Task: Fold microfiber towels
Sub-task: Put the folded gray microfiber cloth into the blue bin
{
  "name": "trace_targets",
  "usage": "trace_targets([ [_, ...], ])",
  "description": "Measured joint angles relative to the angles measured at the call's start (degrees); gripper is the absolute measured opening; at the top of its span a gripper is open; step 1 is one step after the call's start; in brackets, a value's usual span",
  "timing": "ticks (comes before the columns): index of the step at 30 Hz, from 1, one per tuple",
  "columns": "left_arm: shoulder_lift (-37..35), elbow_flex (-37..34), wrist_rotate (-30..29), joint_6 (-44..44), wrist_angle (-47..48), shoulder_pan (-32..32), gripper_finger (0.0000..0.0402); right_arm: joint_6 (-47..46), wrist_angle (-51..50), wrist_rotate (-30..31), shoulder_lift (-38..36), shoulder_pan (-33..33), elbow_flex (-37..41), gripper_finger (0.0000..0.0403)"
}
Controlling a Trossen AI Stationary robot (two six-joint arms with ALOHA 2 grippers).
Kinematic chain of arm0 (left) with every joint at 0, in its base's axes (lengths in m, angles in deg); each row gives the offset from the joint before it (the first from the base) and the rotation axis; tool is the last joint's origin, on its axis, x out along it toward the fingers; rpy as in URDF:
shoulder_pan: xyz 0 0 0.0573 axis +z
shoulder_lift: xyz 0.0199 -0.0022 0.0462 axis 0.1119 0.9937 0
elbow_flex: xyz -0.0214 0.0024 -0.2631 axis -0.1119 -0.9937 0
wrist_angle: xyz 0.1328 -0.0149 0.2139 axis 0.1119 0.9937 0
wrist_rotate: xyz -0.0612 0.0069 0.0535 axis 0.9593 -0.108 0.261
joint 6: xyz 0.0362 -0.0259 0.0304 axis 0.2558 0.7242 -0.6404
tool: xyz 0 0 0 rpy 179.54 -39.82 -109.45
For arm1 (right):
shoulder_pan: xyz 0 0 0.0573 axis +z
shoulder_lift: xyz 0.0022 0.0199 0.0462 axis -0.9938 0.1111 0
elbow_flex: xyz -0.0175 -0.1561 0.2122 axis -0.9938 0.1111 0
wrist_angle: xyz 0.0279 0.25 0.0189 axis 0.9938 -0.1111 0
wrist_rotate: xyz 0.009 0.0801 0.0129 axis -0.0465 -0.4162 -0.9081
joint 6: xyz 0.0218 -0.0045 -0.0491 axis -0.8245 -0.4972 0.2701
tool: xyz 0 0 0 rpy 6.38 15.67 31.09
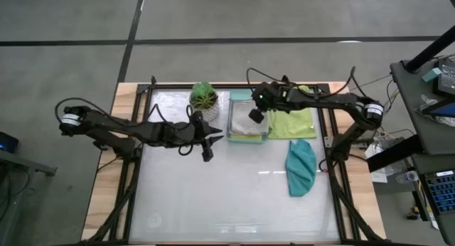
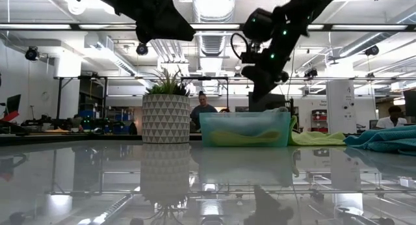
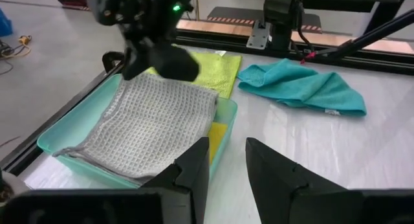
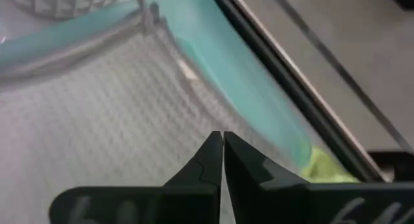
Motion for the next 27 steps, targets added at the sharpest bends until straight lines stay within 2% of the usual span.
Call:
trace_targets([
  [5,0.00,-1.17,0.00,0.07,0.04,-0.15,0.0086,-0.65,4.02,-4.00,3.00,-0.69,0.45,0.0008],
  [13,0.00,-2.10,0.03,1.53,-0.06,-3.51,0.0086,-3.20,0.39,-1.37,6.64,-0.70,-2.15,0.0008],
  [18,-0.81,-2.10,0.25,1.47,1.61,-6.65,0.0086,-1.98,-11.18,-1.05,5.74,-0.71,-7.57,0.0008],
  [24,-4.28,-2.27,0.18,1.55,7.18,-7.37,0.0086,-0.47,-27.20,-1.25,4.68,-0.91,-16.70,0.0008],
  [27,-6.13,-2.89,0.14,1.53,7.64,-7.55,0.0086,1.64,-30.45,-4.42,4.62,-1.24,-18.31,0.0008],
])
